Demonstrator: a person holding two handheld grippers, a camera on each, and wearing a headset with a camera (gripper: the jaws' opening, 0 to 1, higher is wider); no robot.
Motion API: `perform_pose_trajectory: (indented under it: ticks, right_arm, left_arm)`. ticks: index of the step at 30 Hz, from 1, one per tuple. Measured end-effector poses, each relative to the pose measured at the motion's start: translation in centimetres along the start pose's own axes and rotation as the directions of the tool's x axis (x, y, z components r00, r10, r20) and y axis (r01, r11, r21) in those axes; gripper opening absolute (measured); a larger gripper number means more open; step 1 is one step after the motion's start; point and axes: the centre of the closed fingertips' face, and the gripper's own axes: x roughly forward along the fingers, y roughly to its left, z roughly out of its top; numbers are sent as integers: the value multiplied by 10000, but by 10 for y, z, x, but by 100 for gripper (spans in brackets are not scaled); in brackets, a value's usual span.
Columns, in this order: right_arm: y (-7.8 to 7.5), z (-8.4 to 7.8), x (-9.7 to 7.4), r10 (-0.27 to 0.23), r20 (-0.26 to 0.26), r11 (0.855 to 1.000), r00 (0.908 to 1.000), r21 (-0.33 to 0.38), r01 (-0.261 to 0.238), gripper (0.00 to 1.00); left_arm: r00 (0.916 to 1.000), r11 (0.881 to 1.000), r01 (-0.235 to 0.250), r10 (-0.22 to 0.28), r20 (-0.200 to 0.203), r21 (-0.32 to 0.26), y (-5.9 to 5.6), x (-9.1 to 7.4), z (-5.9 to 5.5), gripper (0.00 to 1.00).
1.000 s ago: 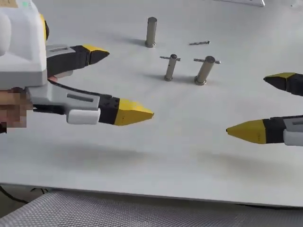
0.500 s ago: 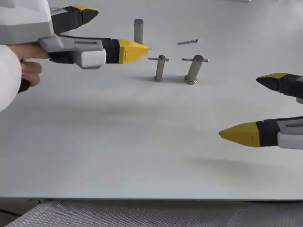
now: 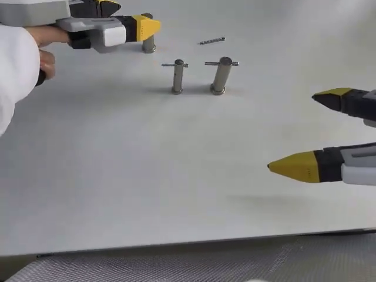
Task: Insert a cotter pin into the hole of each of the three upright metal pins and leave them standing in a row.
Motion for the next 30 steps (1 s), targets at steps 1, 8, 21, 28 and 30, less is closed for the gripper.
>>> perform_pose_trajectory:
  ticks: [1, 8, 21, 28, 30]
  right_arm:
    - [1, -1, -1, 43, 10, 10000, 10000, 47, -43, 96]
    - [4, -9, -3, 163, -80, 9994, 9998, 304, -160, 96]
    - [5, -20, -6, 33, -233, 9989, 9997, 461, -22, 94]
    - [4, -25, -6, 77, -292, 9983, 9995, 587, -60, 94]
    - [5, -24, -5, 103, -303, 9984, 9995, 566, -85, 94]
  left_arm:
    - [10000, 9999, 41, -42, -54, -151, 2, 4, -4, 48]
    - [9967, 9997, -236, 243, -777, 91, 12, 19, -22, 35]
    - [9949, 9953, -283, 371, -940, 930, 7, 33, -25, 22]
    - [9920, 9923, -253, 399, -1201, 1210, 5, 36, -24, 12]
    - [9910, 9887, -265, 454, -1262, 1474, 4, 36, -25, 12]
